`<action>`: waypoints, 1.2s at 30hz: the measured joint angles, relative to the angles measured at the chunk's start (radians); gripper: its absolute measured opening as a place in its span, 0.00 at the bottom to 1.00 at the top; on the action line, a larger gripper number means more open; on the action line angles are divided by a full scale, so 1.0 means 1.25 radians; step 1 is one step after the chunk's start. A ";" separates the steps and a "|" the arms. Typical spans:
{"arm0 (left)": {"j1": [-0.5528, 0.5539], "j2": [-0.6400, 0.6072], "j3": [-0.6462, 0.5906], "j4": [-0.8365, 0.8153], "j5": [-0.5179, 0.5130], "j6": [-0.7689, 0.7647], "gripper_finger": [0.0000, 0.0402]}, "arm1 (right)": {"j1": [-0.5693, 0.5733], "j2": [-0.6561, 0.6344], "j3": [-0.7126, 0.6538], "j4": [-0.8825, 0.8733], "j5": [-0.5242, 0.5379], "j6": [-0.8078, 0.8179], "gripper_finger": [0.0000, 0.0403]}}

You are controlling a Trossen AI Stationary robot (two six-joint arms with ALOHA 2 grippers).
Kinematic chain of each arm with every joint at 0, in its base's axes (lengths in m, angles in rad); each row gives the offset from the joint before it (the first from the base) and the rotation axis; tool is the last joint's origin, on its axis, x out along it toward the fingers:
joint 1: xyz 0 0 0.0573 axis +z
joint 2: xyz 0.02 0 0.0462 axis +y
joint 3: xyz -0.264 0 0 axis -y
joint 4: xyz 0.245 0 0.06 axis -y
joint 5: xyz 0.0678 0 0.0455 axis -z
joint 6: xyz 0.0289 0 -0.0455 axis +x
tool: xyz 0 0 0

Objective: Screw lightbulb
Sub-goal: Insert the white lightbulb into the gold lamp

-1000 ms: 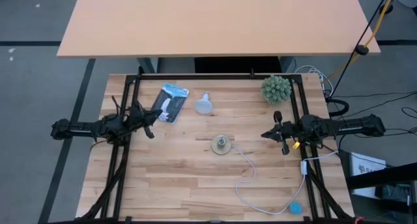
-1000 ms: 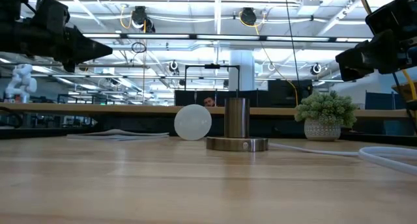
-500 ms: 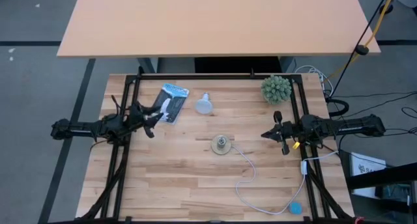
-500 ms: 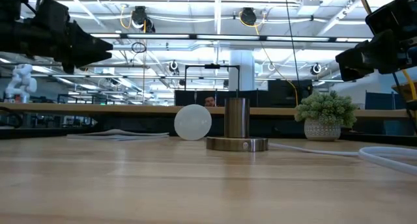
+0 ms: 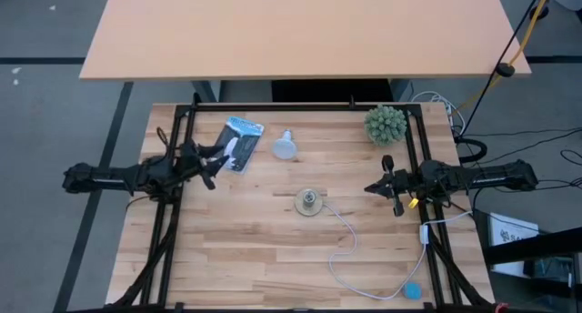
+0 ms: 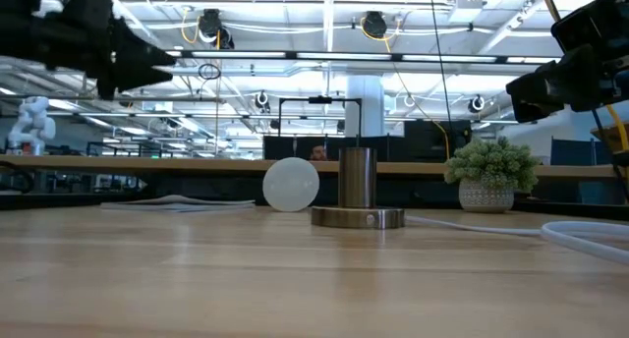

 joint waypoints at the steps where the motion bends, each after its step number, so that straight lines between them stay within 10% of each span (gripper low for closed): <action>1: 0.009 0.038 0.025 0.000 0.000 0.016 0.53 | 0.000 0.000 0.000 0.000 0.000 0.000 0.00; 20: 0.352 0.931 0.623 -0.255 0.260 0.290 0.53 | 0.000 0.000 0.000 0.000 0.000 0.000 0.00; 31: 0.405 1.177 0.739 -0.287 0.293 0.294 0.53 | 0.000 0.000 0.000 0.000 0.000 0.000 0.00; 36: 0.404 1.213 0.742 -0.291 0.434 0.286 0.53 | 0.000 0.000 0.000 0.000 0.000 0.000 0.00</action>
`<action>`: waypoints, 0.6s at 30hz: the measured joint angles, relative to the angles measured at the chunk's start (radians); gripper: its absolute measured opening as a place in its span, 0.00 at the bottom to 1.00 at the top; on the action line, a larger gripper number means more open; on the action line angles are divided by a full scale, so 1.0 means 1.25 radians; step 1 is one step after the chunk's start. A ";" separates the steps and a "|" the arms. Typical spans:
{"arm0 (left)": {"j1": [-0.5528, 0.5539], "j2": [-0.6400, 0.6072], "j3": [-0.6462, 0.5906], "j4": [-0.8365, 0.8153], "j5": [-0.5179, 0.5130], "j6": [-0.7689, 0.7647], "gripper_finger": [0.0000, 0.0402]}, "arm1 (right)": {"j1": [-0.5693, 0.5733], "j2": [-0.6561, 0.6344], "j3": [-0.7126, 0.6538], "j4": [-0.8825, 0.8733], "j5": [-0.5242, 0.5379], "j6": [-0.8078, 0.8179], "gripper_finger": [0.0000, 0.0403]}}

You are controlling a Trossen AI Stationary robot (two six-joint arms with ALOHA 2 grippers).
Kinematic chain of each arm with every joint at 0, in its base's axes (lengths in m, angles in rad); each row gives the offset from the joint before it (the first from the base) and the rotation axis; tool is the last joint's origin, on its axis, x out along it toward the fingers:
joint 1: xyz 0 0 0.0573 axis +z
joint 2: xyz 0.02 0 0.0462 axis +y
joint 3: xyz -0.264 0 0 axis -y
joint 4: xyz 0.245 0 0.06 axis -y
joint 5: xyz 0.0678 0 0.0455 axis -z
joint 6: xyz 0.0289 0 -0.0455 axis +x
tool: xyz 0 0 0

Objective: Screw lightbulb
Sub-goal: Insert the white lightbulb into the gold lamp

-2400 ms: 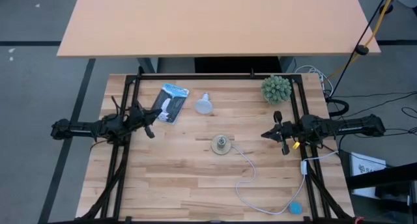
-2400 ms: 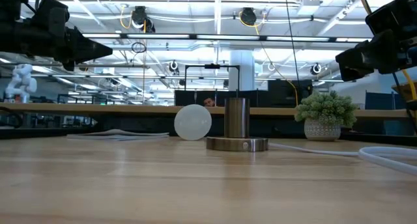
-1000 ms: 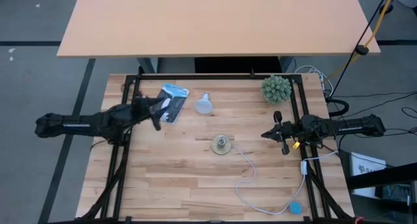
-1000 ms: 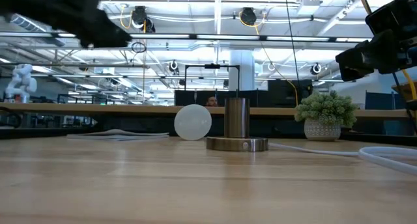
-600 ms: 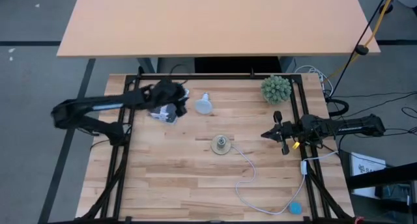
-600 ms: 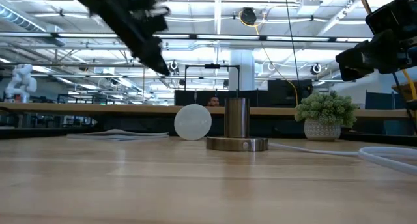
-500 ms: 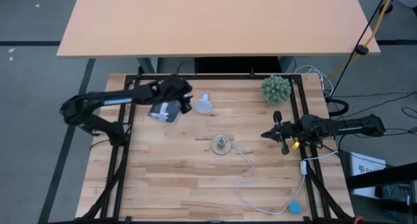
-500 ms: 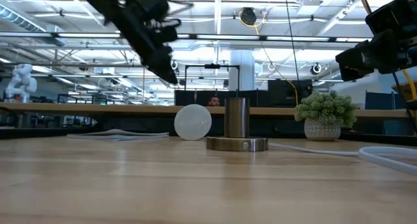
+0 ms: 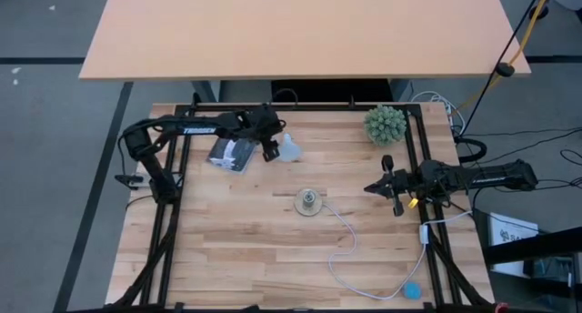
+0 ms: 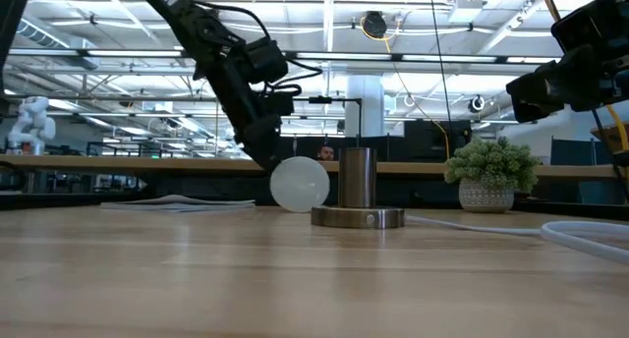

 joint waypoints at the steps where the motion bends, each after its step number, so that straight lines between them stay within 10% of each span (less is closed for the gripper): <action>1: -0.003 0.000 0.000 -0.012 0.018 -0.008 0.53 | 0.000 0.000 0.000 0.000 0.000 0.000 0.00; 8: -0.047 -0.004 0.000 -0.030 0.292 -0.043 0.53 | 0.000 0.000 0.000 0.000 0.000 0.000 0.00; 18: -0.106 -0.006 0.052 -0.094 0.131 0.048 0.53 | 0.000 0.000 0.000 0.000 0.000 0.000 0.00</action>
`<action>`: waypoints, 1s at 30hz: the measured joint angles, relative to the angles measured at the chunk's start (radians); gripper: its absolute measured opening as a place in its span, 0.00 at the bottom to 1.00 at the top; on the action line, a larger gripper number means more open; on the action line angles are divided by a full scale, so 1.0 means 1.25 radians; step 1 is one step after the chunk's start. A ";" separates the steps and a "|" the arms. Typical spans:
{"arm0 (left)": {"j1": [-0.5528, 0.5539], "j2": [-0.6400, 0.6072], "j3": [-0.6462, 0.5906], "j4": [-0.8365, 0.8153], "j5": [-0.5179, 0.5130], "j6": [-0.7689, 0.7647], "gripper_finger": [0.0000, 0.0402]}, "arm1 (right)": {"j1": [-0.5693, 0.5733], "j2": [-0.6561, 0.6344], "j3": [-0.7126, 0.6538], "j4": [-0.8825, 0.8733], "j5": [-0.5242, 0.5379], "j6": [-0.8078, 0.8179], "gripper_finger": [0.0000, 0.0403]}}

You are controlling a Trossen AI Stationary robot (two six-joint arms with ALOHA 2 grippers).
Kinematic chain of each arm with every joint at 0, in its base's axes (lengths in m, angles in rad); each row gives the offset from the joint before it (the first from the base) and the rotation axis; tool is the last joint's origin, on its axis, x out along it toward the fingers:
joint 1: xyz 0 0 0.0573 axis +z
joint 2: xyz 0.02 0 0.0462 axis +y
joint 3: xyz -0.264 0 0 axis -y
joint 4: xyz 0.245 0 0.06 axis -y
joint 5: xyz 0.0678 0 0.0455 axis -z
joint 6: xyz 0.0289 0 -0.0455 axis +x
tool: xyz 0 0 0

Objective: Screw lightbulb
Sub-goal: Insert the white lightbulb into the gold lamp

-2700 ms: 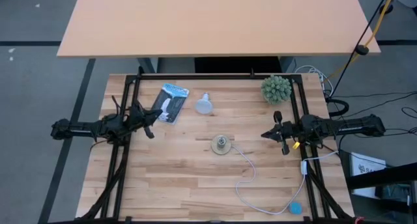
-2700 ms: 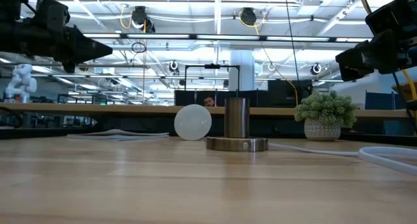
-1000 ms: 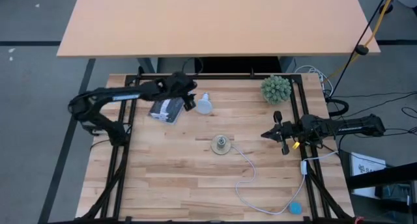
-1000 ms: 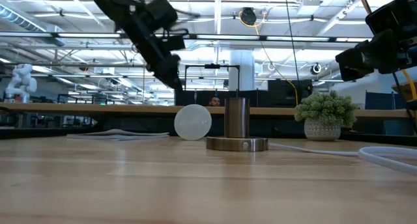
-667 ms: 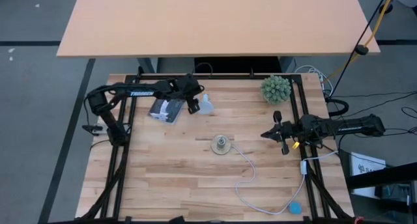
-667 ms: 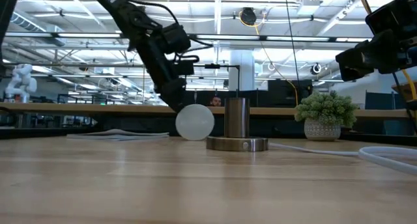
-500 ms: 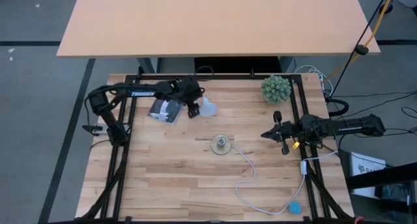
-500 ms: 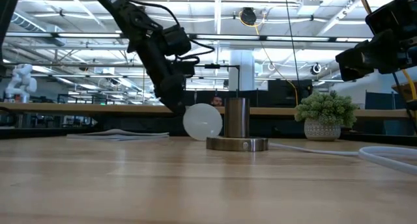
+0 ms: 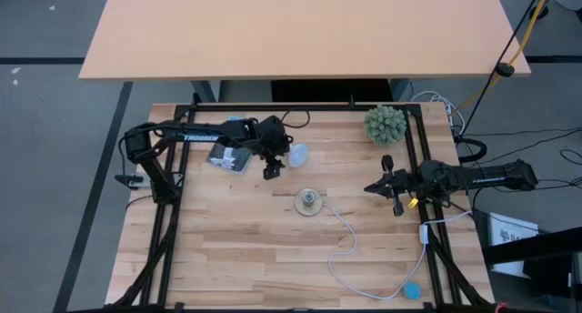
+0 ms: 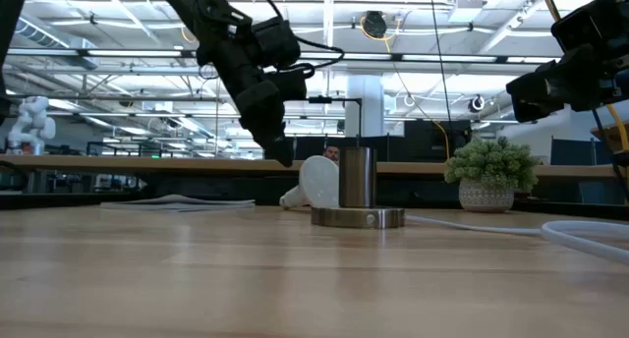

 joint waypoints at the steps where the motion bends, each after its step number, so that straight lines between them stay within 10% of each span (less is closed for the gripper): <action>1: -0.001 -0.002 0.012 -0.022 -0.029 0.016 0.53 | 0.000 0.000 0.000 0.000 0.000 0.000 0.00; 12: -0.014 0.021 0.059 0.001 -0.170 0.207 0.53 | 0.000 0.000 0.000 0.000 0.000 0.000 0.00; 30: 0.071 0.102 0.057 0.130 -0.084 0.247 0.53 | 0.000 0.000 0.000 0.000 0.000 0.000 0.00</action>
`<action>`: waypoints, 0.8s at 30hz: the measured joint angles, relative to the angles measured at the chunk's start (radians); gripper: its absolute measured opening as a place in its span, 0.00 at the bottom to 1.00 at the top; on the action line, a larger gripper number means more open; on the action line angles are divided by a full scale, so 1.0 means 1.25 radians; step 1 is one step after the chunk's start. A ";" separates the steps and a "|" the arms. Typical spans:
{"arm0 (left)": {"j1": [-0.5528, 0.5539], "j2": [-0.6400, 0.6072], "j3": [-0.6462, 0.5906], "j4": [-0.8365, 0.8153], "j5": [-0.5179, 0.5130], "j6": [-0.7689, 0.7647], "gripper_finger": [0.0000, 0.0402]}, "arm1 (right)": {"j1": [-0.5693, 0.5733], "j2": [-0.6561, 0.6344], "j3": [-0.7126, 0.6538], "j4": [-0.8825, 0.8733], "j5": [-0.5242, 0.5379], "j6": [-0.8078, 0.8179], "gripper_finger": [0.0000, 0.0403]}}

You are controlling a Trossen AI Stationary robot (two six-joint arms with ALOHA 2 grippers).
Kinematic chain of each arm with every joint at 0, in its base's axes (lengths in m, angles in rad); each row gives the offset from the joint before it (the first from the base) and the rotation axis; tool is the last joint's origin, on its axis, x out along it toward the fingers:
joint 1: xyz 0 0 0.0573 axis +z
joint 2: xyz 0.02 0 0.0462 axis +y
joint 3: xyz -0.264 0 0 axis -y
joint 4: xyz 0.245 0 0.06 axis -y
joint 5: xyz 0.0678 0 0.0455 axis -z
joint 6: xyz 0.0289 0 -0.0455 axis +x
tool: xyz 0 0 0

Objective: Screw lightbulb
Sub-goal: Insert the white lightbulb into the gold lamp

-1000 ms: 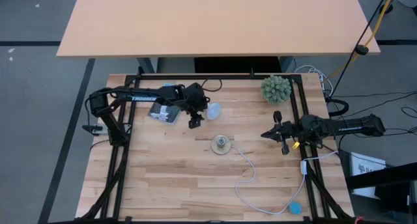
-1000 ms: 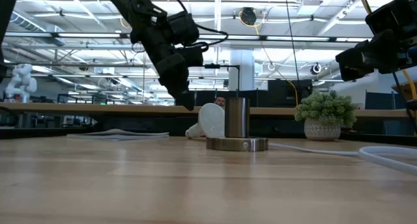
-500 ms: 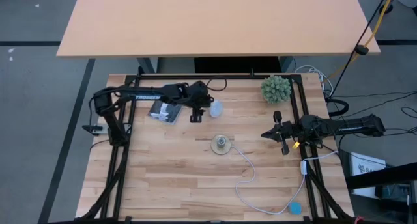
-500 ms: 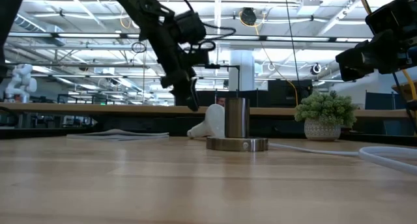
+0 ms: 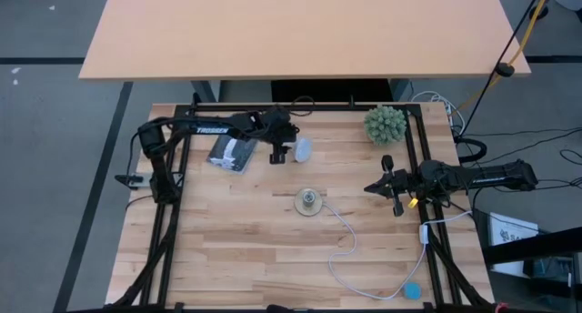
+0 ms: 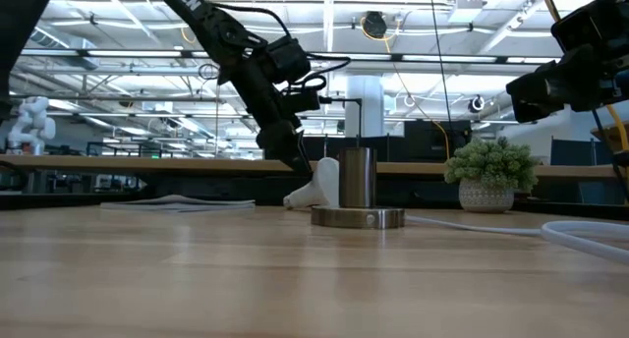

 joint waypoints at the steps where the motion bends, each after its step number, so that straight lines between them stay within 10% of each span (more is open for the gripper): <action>1: 0.004 0.001 0.000 0.001 0.007 0.000 0.53 | 0.000 0.000 0.000 0.000 0.000 0.000 0.00; 24: 0.025 0.128 -0.001 0.131 0.059 -0.070 0.48 | 0.000 0.000 0.000 0.000 0.000 0.000 0.00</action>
